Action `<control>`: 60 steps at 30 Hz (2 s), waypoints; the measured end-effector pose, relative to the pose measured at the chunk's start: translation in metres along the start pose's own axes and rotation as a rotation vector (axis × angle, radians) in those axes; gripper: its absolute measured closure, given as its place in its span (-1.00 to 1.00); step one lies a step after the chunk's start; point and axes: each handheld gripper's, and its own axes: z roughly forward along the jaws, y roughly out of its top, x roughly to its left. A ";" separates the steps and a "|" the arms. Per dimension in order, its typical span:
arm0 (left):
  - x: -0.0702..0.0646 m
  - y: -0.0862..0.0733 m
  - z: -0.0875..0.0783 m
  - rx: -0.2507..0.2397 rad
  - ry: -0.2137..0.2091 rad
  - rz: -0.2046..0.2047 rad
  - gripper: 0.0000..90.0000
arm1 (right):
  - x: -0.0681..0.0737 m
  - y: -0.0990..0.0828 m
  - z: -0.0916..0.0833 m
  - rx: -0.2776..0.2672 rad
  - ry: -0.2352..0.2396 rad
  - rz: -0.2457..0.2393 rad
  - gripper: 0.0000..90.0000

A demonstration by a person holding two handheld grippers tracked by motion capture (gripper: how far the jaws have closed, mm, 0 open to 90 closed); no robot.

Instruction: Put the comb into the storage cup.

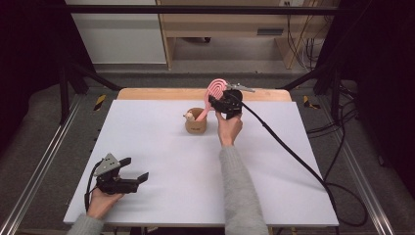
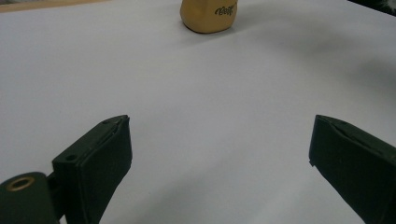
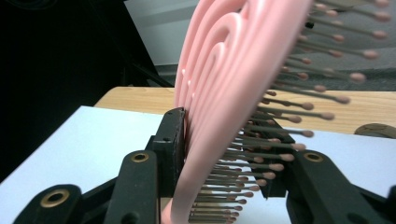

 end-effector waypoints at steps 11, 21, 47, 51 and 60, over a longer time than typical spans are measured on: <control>0.000 0.000 0.000 0.001 -0.001 0.000 -0.87 | -0.001 -0.001 0.000 0.008 0.001 -0.066 0.08; 0.000 0.000 0.000 0.001 0.000 0.001 -0.87 | -0.002 -0.006 0.001 0.012 -0.048 -0.175 -0.33; 0.000 0.000 0.000 0.002 0.004 -0.001 -0.87 | 0.009 -0.007 -0.040 -0.015 -0.001 -0.341 -0.85; 0.000 0.000 0.000 0.000 0.005 0.000 -0.87 | 0.012 -0.007 -0.052 -0.036 0.014 -0.377 -0.89; 0.000 0.000 0.001 0.002 0.005 -0.001 -0.87 | 0.011 -0.008 -0.076 -0.069 0.075 -0.412 -1.00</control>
